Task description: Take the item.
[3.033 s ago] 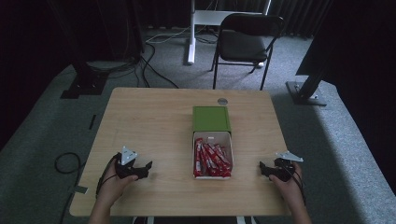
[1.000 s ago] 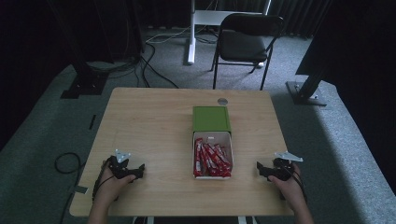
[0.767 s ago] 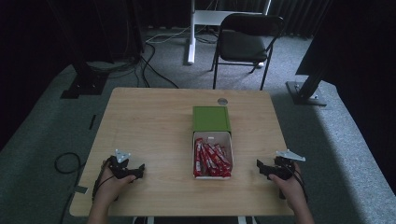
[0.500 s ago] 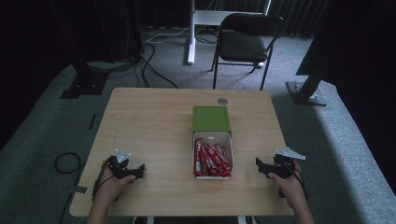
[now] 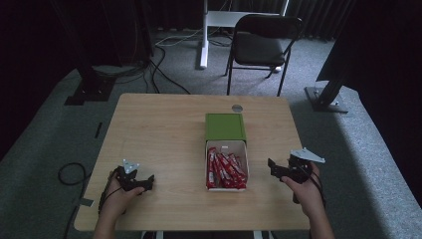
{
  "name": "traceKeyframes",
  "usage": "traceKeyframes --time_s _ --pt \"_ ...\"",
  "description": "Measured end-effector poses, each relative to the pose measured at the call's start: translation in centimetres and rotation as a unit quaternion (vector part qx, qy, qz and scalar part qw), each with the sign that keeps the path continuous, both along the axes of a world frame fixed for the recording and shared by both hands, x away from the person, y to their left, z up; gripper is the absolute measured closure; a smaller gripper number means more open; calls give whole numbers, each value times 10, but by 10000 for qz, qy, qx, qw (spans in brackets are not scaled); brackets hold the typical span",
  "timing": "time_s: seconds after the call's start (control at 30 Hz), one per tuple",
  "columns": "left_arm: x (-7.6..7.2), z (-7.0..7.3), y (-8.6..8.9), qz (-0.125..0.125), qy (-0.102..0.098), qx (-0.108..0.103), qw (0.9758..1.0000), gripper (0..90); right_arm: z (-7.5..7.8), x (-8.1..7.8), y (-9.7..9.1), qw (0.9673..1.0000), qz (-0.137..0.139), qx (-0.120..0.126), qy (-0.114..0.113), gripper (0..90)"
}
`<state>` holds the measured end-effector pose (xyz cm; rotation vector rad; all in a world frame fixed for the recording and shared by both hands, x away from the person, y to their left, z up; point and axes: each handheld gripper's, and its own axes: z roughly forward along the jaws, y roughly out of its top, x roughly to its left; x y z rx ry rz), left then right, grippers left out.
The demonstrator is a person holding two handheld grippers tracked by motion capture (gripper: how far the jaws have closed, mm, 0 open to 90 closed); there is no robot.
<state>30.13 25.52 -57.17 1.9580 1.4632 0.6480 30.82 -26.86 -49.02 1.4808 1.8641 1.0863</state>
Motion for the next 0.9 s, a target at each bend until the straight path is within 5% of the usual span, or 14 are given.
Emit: traceKeyframes --time_s 0.47,0.9 --pt "0 0 0 0 5 3 10000 82 24 2 37 9987 436 107 -223 125" --pt "0 0 0 2 -3 -1 10000 82 28 -1 72 9944 1031 114 -221 127"
